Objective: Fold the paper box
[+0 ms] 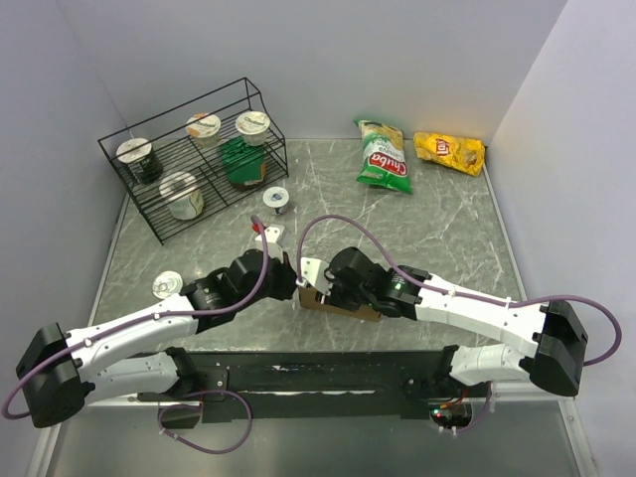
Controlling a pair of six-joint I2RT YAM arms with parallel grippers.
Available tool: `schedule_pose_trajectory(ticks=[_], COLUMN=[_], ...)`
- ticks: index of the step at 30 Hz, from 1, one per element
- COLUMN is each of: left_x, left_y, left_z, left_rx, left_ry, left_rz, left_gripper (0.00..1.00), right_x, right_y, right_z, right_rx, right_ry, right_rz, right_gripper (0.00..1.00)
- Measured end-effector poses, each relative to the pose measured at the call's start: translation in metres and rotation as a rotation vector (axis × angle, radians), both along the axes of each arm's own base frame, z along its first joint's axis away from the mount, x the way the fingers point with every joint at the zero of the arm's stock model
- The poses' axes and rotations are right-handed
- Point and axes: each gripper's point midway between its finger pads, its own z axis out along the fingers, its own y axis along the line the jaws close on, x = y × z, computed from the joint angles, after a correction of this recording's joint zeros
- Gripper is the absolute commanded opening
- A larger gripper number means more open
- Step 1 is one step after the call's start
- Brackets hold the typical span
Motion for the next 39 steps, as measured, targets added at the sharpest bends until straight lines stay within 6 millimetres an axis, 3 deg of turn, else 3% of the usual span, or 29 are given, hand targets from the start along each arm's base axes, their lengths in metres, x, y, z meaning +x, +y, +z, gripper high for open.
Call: schedule_pose_trajectory(ticks=[21, 39], left_x=[0.0011, 0.0015], left_y=[0.0091, 0.0095], left_z=[-0.0014, -0.0059], left_rx=[0.004, -0.144], left_ry=[0.001, 0.003], left_rz=[0.055, 0.117], left_gripper=[0.01, 0.01], right_x=[0.0012, 0.0016], right_y=[0.0054, 0.0048], right_z=[0.001, 0.0009], right_rx=[0.021, 0.02], right_ry=[-0.001, 0.0], right_rz=[0.001, -0.007], right_gripper=[0.37, 0.37])
